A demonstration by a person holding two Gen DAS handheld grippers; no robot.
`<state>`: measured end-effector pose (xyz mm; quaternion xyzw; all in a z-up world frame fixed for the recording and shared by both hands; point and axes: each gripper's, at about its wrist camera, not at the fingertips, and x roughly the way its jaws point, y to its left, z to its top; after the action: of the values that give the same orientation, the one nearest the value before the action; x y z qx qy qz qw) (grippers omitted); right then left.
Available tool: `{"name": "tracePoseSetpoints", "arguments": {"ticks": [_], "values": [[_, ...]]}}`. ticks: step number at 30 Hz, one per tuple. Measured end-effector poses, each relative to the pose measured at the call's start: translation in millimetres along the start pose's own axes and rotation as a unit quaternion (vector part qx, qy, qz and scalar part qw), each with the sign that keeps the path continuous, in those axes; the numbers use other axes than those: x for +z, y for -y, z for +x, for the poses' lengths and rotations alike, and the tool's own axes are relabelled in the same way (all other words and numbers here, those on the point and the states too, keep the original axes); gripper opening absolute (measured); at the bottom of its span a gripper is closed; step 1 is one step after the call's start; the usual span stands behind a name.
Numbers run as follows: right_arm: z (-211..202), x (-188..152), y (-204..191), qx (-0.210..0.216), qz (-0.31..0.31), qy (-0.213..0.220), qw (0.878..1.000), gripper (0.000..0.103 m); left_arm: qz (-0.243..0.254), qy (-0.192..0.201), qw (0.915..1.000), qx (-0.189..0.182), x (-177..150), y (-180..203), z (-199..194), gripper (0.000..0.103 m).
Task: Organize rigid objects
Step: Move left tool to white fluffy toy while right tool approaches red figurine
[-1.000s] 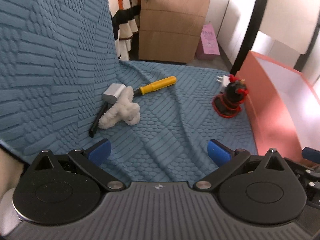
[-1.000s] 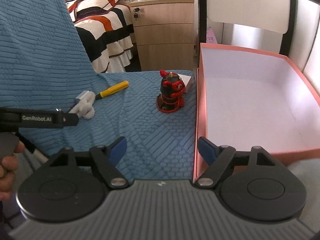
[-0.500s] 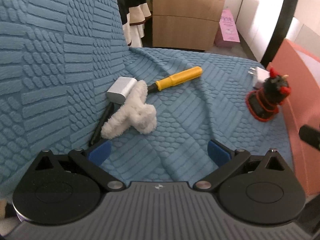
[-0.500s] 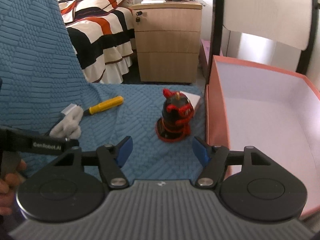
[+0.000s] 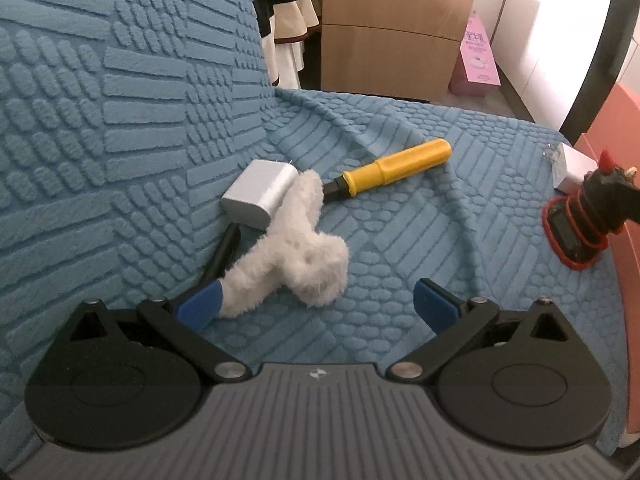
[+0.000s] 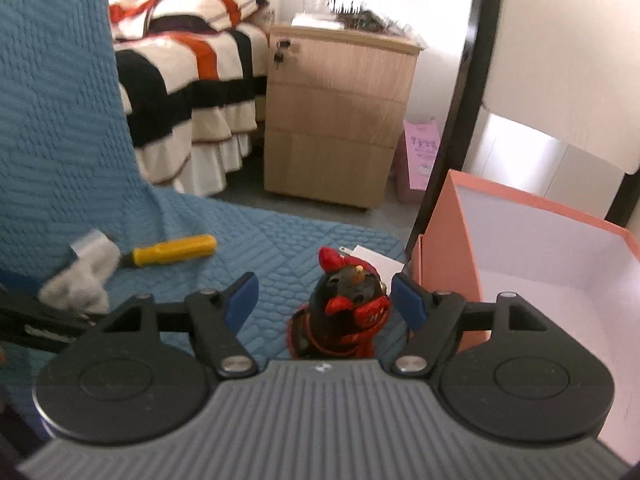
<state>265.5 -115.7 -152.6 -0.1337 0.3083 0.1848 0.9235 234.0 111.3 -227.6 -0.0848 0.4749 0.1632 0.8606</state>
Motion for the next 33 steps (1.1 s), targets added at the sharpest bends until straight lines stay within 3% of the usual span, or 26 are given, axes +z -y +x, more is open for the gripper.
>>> {"name": "tracePoseSetpoints", "arguments": {"ticks": [2,5,11,17,24,33], "values": [[9.2,0.5,-3.1,-0.024,-0.013,-0.003,1.000,0.075,0.006,0.004,1.0000,0.006,3.5,1.6,2.3,0.101],[19.8,-0.1,-4.2,-0.021,-0.018,-0.010,1.000,0.075,0.028,0.019,0.9993,0.016,8.1,6.7,4.8,0.098],[33.9,-8.6,-9.4,-0.057,-0.050,-0.009,0.997,0.073,0.041,0.010,0.9983,0.039,11.9,7.0,19.0,0.090],[49.9,-13.8,-15.7,-0.077,-0.071,-0.035,0.994,0.060,0.054,0.005,0.9968,0.059,9.5,6.9,31.2,0.074],[43.2,-12.9,-12.7,-0.058,-0.046,-0.039,0.997,0.061,0.038,0.022,0.9983,0.039,10.0,2.9,22.0,0.064],[19.0,-18.2,-20.2,-0.030,-0.037,-0.043,0.998,0.061,0.036,0.039,0.9986,0.003,1.9,10.5,0.3,0.062]]}}
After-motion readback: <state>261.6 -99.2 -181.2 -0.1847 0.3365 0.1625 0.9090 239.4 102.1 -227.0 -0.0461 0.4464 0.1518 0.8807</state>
